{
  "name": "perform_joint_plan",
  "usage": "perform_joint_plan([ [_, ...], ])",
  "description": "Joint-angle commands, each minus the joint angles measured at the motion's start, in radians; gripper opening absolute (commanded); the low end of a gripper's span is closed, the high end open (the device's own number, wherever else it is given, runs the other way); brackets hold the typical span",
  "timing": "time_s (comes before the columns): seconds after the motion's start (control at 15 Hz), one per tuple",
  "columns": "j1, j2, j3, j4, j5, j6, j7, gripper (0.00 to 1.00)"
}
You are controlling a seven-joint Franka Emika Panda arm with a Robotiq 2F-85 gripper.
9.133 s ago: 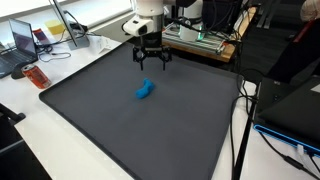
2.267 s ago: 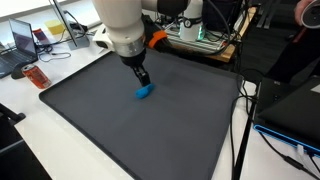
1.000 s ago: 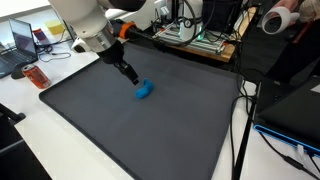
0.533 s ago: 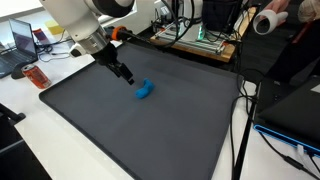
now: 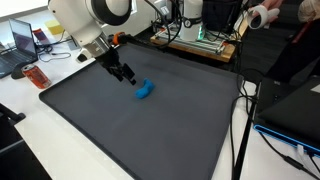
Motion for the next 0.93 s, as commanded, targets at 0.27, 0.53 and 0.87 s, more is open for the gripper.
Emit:
perform_joint_plan([
  [0.27, -0.125, -0.05, 0.093, -0.169, 0.161, 0.16, -0.291, 1.0],
  [0.53, -0.186, -0.082, 0.126, -0.241, 0.226, 0.186, -0.439, 1.0],
  [0.87, -0.224, -0.135, 0.129, -0.332, 0.299, 0.203, -0.635, 1.0],
])
